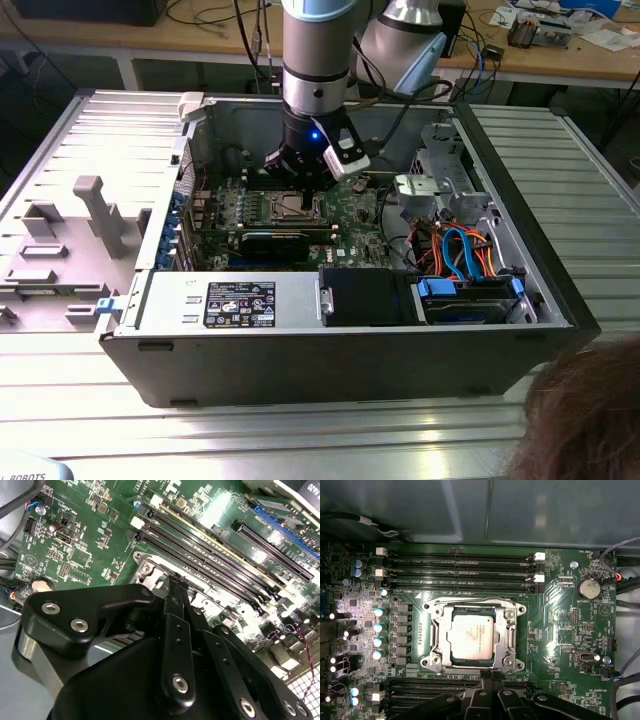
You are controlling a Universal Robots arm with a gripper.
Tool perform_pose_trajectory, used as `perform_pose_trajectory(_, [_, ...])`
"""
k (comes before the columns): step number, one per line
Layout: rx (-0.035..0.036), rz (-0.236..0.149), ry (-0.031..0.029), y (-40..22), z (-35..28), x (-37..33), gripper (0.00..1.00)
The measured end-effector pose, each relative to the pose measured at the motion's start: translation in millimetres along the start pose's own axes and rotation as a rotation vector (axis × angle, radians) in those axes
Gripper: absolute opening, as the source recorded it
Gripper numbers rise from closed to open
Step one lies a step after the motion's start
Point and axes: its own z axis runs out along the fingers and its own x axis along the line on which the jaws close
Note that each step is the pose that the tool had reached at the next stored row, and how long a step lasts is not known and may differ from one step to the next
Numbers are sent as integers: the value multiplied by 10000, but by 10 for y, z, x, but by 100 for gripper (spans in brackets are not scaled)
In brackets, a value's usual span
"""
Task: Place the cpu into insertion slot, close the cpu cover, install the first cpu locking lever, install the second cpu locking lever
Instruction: 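Install the second cpu locking lever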
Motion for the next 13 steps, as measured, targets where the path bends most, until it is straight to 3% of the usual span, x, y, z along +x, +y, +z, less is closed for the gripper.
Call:
perform_pose_trajectory(7, [-8,0,0,-59,2,2,11])
perform_pose_trajectory(10, [-72,0,-3,-109,3,4,11])
perform_pose_trajectory(11, [-120,0,-5,-117,3,4,11])
perform_pose_trajectory(12, [-242,1,-9,-133,4,5,11])
perform_pose_trajectory(13, [-553,1,-20,-178,5,7,11])
